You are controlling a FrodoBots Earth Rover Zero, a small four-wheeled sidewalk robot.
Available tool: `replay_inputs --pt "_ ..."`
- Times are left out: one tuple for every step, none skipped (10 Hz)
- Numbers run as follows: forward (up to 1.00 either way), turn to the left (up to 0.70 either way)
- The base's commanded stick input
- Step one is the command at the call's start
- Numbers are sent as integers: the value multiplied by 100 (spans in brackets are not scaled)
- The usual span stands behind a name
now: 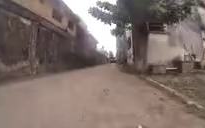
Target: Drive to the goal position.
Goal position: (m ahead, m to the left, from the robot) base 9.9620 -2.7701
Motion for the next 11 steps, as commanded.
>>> replay_inputs --pt "100 0" --pt "100 0" --pt "100 0" --pt "100 0" --pt "100 0" --pt "100 0" --pt "100 0" --pt "100 0" --pt "100 0" --pt "100 0" --pt "100 0"
